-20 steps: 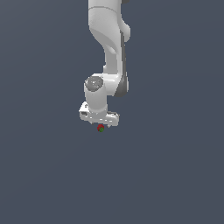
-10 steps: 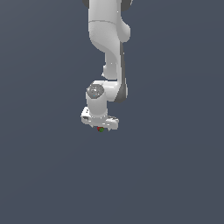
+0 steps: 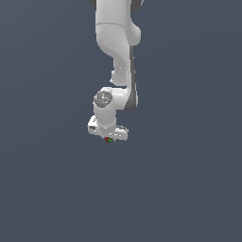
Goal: Pick up the object and move it to a goal position.
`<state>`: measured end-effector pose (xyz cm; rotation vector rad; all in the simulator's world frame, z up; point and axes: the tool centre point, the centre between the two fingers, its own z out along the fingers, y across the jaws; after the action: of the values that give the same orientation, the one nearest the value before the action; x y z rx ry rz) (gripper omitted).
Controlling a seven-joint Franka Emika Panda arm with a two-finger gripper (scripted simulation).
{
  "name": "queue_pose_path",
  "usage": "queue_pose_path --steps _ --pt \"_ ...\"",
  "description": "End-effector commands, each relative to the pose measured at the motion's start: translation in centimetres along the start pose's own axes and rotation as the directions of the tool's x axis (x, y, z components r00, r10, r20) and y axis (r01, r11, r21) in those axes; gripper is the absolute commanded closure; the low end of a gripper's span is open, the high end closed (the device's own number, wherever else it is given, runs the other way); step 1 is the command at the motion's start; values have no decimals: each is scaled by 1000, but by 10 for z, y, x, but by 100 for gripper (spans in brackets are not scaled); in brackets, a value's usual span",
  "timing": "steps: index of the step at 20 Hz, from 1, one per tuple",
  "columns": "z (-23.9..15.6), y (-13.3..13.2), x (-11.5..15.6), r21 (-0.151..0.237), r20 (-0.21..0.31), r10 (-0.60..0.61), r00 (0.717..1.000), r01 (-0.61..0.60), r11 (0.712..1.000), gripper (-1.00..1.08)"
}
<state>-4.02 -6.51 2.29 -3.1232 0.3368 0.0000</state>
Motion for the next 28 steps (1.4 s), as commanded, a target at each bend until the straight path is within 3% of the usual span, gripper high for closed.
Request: queue_pose_path --steps 1,7,13,28 --pt "0 0 0 0 0 1 1000 -1 1000 108" --pt "-5 6 -2 0 0 0 1000 0 1000 108" --pt "-22 30 -11 0 0 0 1000 0 1000 108" --pt "-114 150 -55 2 0 1 1000 -1 1000 108"
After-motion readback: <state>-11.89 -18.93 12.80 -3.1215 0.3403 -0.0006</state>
